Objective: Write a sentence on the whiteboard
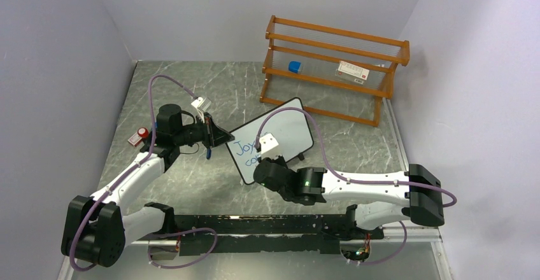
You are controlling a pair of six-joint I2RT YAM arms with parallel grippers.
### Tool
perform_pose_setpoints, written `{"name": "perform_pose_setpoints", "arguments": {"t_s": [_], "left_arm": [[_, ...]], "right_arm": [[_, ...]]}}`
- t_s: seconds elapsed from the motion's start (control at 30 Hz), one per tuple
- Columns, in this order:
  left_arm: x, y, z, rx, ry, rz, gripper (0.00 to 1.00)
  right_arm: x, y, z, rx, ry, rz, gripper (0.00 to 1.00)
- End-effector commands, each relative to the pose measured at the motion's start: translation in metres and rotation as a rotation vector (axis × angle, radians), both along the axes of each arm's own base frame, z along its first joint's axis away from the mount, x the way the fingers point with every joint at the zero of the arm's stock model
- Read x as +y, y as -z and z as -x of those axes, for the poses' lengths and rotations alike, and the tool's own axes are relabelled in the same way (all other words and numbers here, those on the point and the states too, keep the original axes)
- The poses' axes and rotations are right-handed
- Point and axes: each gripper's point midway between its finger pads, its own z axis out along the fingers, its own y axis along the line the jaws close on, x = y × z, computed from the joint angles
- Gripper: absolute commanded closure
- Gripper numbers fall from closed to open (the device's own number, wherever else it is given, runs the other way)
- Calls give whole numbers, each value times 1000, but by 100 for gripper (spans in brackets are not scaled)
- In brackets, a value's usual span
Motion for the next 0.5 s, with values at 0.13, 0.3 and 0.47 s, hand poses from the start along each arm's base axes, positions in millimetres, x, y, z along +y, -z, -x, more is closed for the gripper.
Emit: {"name": "perform_pose_setpoints", "arguments": {"t_s": [0.13,0.3,0.47], "left_arm": [[17,29,-10,37,-93,-95,95],[17,29,-10,35,-92,-95,95],[17,30,-10,37,-93,-96,95]], "right_arm": [[-14,3,-2,5,49,-6,100],[-15,7,1,22,37,5,100],[-13,13,4,38,24,24,100]]}}
